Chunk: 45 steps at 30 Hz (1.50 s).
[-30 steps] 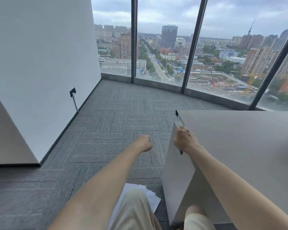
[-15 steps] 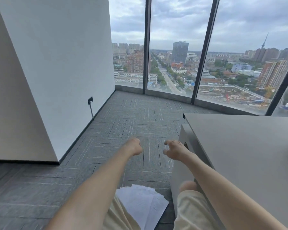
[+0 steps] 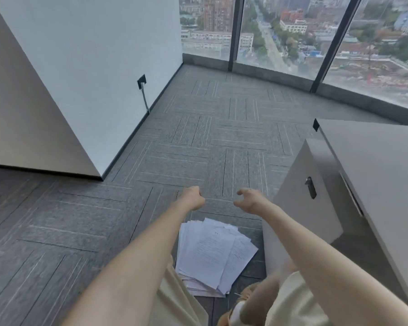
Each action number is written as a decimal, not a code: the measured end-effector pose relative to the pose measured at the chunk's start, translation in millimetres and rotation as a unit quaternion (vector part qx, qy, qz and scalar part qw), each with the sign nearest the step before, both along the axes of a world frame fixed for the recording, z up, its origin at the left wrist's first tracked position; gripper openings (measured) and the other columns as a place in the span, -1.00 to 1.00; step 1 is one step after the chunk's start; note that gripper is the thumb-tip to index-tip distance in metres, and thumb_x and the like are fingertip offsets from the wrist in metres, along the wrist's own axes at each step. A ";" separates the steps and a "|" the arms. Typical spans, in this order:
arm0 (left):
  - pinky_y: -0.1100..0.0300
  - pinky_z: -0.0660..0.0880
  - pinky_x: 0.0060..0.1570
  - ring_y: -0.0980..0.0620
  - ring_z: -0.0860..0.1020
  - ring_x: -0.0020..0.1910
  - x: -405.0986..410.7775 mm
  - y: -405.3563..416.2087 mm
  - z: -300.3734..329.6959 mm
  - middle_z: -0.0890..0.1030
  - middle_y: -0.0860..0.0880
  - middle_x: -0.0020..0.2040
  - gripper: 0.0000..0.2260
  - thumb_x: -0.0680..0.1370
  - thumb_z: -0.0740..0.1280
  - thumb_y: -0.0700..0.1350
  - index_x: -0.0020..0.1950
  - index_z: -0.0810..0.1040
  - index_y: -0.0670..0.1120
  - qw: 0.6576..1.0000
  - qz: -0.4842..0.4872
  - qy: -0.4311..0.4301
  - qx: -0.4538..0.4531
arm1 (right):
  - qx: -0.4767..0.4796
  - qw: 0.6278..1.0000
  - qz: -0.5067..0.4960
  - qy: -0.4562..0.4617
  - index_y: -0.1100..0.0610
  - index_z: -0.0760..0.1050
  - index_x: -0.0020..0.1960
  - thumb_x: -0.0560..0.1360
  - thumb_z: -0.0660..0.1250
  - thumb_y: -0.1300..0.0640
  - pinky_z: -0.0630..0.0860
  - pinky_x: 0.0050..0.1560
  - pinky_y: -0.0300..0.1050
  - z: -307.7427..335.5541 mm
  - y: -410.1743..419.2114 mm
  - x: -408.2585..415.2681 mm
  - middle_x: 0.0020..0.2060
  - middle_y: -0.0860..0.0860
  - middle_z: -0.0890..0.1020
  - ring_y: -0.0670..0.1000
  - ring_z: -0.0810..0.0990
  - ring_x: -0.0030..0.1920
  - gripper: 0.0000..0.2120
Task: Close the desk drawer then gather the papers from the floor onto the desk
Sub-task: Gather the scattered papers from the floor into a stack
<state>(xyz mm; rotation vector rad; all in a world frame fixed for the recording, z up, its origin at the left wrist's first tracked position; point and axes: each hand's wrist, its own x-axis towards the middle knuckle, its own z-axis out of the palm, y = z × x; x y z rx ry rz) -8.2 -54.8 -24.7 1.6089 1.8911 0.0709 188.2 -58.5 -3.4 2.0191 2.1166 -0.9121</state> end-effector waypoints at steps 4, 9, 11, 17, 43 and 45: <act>0.16 0.37 -0.14 -0.09 0.44 -0.08 -6.5 31.6 -67.2 0.53 -0.17 0.07 -0.89 0.52 0.20 -0.17 0.03 0.43 -0.13 0.998 0.041 -0.018 -0.054 | -0.056 0.998 -0.016 0.008 0.20 0.31 0.51 0.61 0.22 0.05 0.40 0.30 -0.05 -62.0 36.7 -10.5 0.46 0.15 0.42 0.15 0.43 0.40 -0.50; 0.09 0.42 0.00 -0.13 0.46 0.05 -11.7 56.8 -149.4 0.49 -0.19 0.24 -0.68 0.53 0.19 -0.16 0.27 0.41 -0.18 0.989 0.079 -0.047 -0.113 | -0.123 0.992 -0.038 0.009 0.23 0.36 0.45 0.59 0.23 0.05 0.43 0.23 -0.03 -150.8 71.3 -17.7 0.41 0.17 0.46 0.18 0.47 0.35 -0.52; 0.09 0.42 0.01 -0.14 0.48 0.11 -15.3 62.9 -180.3 0.47 -0.20 0.32 -0.62 0.54 0.18 -0.17 0.36 0.36 -0.16 0.985 0.088 -0.050 -0.138 | -0.149 0.987 -0.060 0.016 0.22 0.33 0.48 0.59 0.23 0.07 0.41 0.27 -0.04 -183.4 80.7 -20.2 0.45 0.15 0.43 0.18 0.43 0.40 -0.50; 0.16 0.35 -0.01 -0.17 0.47 0.17 -26.2 80.2 -265.6 0.48 -0.20 0.31 -0.62 0.53 0.18 -0.17 0.35 0.37 -0.13 0.974 0.118 -0.042 -0.191 | -0.213 0.965 -0.146 0.040 0.23 0.32 0.49 0.59 0.22 0.10 0.36 0.33 -0.02 -275.3 98.9 -25.4 0.45 0.15 0.43 0.18 0.39 0.43 -0.50; -0.05 0.21 0.36 -0.28 0.24 0.36 -56.4 85.7 -523.6 0.24 -0.20 0.38 -0.36 0.42 0.27 -0.17 0.49 0.18 -0.07 0.927 0.299 0.045 -0.221 | -0.312 0.848 -0.424 -0.063 -0.05 -0.21 0.60 0.52 0.23 -0.10 0.02 0.50 0.36 -544.5 68.1 -0.6 0.54 0.35 -0.27 0.40 -0.17 0.55 -0.16; -0.06 0.26 0.32 -0.26 0.26 0.33 -58.1 85.2 -528.8 0.26 -0.20 0.35 -0.43 0.42 0.24 -0.21 0.43 0.24 -0.06 0.931 0.296 0.047 -0.206 | -0.309 0.853 -0.416 -0.062 -0.08 -0.23 0.60 0.52 0.21 -0.11 0.00 0.51 0.35 -551.8 65.3 -1.1 0.54 0.32 -0.30 0.39 -0.20 0.55 -0.17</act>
